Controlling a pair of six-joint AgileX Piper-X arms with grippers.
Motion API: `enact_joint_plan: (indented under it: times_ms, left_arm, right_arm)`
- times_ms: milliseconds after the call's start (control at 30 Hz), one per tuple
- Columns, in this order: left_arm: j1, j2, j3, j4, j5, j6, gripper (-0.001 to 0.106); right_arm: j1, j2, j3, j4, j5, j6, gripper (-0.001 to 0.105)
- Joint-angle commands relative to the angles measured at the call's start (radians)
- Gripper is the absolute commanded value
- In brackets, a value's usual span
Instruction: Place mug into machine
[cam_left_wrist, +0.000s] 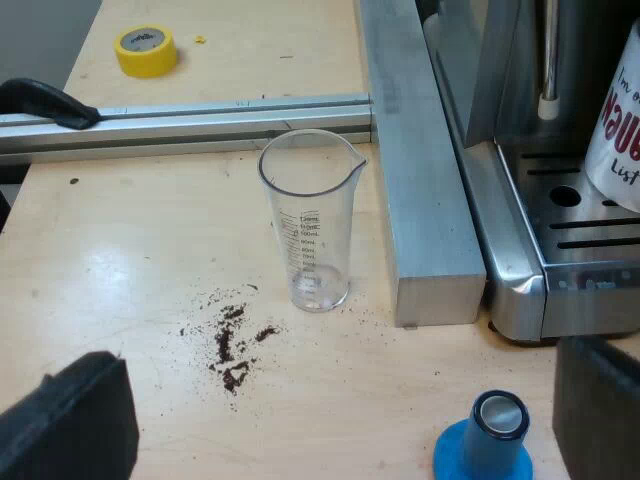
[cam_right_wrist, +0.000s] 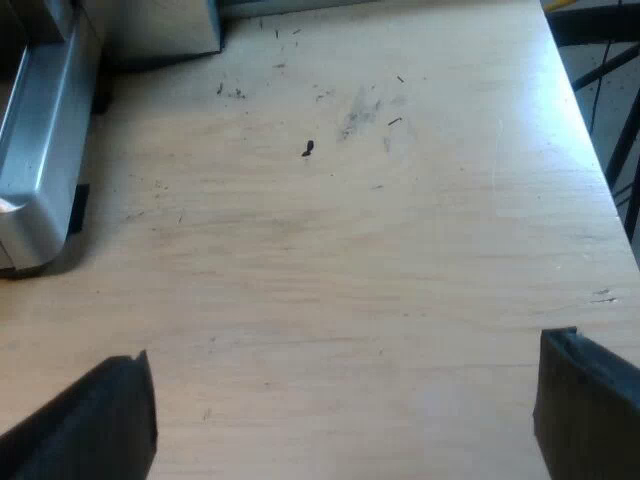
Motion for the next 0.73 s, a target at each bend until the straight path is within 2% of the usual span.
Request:
enact_joint_plan:
  times_ms: [33, 733]
  left_arm:
    - [0.003, -0.137, -0.004, -0.017, 0.004, 0.005, 0.085]
    - [0.003, -0.139, -0.001, -0.023, 0.018, 0.028, 0.085]
  right_arm:
    - [0.003, -0.043, -0.004, -0.004, -0.004, -0.013, 0.078]
    - [0.003, -0.043, -0.004, -0.004, -0.004, -0.013, 0.078]
